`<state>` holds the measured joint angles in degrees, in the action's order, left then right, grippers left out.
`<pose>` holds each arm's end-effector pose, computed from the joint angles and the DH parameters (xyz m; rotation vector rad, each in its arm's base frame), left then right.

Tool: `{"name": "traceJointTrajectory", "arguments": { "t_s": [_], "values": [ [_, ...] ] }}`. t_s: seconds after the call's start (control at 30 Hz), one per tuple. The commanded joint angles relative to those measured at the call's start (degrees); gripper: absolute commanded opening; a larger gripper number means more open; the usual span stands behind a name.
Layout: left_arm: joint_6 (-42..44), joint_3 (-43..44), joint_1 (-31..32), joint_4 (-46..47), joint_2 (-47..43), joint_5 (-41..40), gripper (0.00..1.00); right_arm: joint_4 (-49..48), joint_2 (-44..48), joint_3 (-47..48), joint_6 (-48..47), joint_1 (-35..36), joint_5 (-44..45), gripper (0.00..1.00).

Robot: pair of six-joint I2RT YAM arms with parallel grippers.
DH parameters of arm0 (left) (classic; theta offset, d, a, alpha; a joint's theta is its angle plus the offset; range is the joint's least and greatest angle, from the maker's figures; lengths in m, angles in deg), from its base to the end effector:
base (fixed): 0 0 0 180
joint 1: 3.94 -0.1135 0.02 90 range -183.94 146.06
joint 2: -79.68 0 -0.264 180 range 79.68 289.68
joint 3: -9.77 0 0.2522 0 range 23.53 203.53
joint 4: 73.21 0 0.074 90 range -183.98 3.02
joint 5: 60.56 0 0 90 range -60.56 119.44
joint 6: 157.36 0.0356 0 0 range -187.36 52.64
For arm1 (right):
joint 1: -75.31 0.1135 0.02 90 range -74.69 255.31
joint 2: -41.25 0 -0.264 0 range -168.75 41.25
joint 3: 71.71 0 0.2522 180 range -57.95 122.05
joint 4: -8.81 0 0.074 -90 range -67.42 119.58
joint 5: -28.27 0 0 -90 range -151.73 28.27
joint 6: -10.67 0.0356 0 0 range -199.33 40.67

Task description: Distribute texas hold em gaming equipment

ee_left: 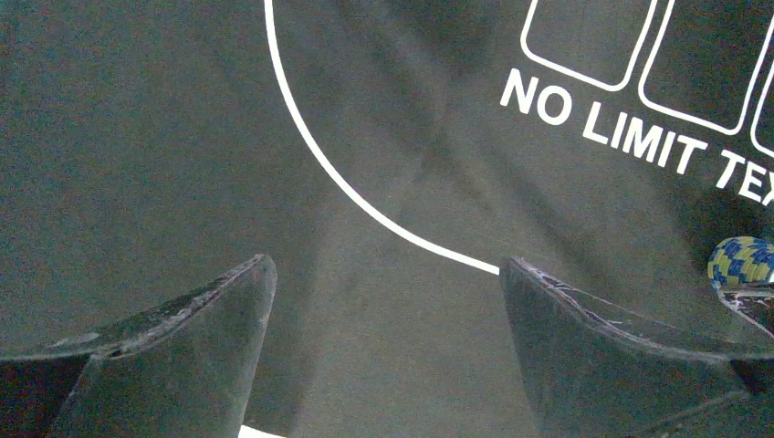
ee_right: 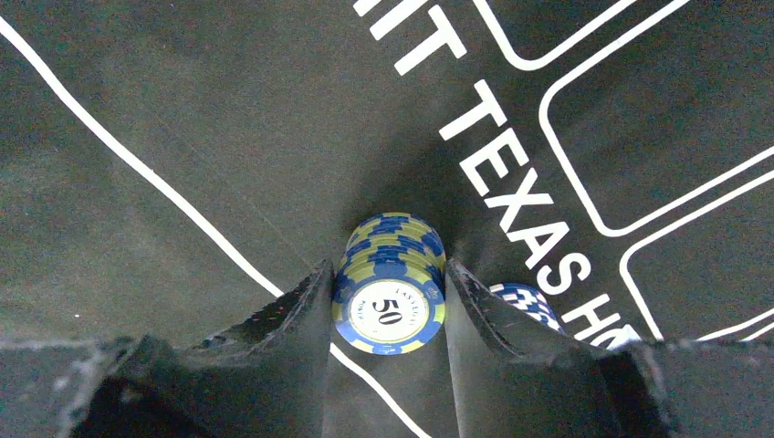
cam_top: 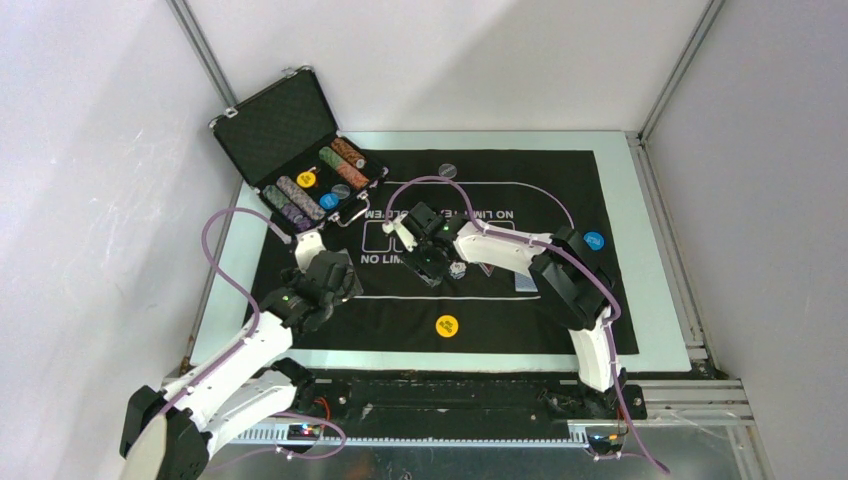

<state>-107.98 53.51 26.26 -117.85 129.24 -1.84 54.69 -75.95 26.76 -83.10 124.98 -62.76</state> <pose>0.1529 -0.0676 0.2083 -0.4354 2.2491 0.0454 0.2755 0.3256 0.1683 -1.2317 2.4346 0.2622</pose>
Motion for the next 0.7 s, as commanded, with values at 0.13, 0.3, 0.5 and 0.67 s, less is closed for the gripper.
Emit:
{"name": "traceJointTrajectory", "arguments": {
  "t_s": [0.13,0.3,0.5,0.67],
  "values": [
    [-1.21,0.61,-0.31,0.48,-0.33,-0.71,1.00,-0.29,4.78,2.69,1.89,-0.26,0.61,0.26],
    [-1.21,0.57,-0.31,0.52,-0.40,-0.77,1.00,-0.20,5.38,3.22,2.30,-0.65,1.01,0.25],
    [-1.37,0.52,-0.31,0.43,-0.70,-1.49,1.00,1.10,5.10,6.83,5.45,-3.16,2.36,0.22],
    [-1.39,0.43,-0.31,0.52,-0.64,-2.69,1.00,3.70,2.08,12.13,10.52,-8.74,4.24,0.22]
  ]
}}
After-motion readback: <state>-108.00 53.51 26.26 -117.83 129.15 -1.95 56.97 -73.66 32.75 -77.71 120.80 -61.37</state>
